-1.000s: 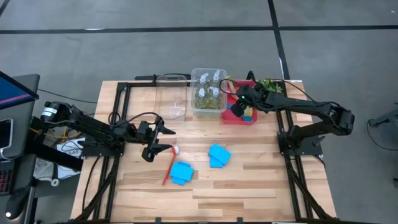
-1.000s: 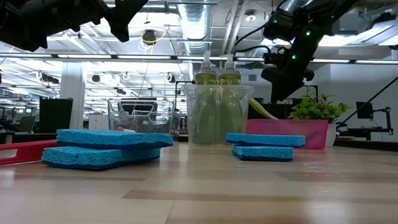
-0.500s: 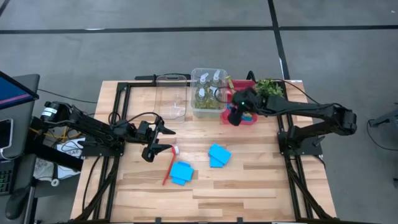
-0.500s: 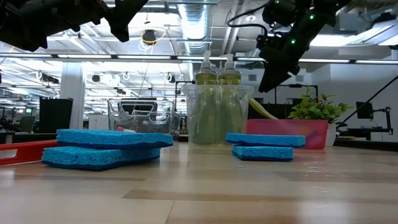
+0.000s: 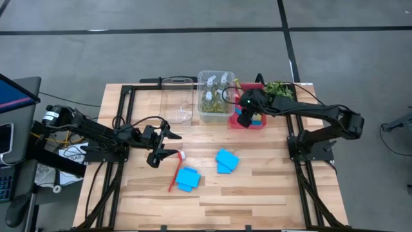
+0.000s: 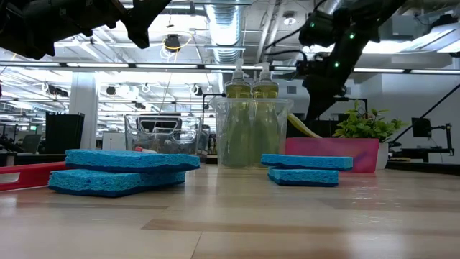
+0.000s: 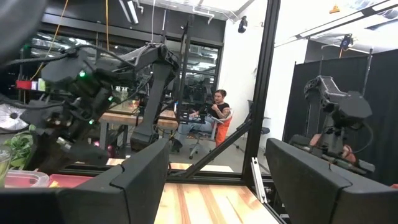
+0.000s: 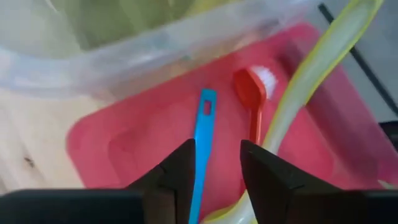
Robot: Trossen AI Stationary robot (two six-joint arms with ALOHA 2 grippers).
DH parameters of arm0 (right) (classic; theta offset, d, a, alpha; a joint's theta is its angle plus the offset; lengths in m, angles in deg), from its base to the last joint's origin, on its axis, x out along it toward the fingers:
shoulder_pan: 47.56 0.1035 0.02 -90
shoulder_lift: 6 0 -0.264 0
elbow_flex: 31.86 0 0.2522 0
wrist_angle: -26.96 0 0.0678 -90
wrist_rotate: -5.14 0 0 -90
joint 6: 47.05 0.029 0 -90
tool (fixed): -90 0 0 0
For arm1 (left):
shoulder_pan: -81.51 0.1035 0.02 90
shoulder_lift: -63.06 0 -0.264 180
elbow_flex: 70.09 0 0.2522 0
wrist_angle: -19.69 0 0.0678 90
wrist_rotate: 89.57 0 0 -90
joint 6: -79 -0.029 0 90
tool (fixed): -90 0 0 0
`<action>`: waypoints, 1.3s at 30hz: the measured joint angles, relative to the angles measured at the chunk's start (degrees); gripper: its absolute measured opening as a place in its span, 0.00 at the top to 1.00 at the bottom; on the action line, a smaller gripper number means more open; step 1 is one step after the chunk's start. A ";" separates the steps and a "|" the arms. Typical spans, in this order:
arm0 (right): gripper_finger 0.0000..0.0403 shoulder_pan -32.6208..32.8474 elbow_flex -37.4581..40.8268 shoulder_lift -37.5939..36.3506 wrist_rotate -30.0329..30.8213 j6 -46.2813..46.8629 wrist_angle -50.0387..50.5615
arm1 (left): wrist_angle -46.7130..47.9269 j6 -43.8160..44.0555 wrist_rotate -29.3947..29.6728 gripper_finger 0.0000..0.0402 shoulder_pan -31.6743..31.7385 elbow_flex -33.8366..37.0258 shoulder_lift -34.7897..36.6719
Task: Pick & Place Kitchen Sink Supplies
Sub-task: Put the green dish brush into the pink bin
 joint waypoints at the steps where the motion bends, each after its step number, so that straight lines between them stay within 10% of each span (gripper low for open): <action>1: 0.71 -0.68 -0.01 0.65 -0.04 -0.03 -0.06 | -0.02 0.00 0.00 0.33 0.00 0.00 0.00; 21: 0.74 -8.12 -0.03 2.22 8.58 1.86 -6.20 | -0.02 -0.02 0.00 0.33 0.00 0.00 0.00; 39: 0.74 -7.80 -0.03 2.50 -1.53 0.39 -6.20 | -0.02 -0.02 0.00 0.33 0.00 0.00 0.00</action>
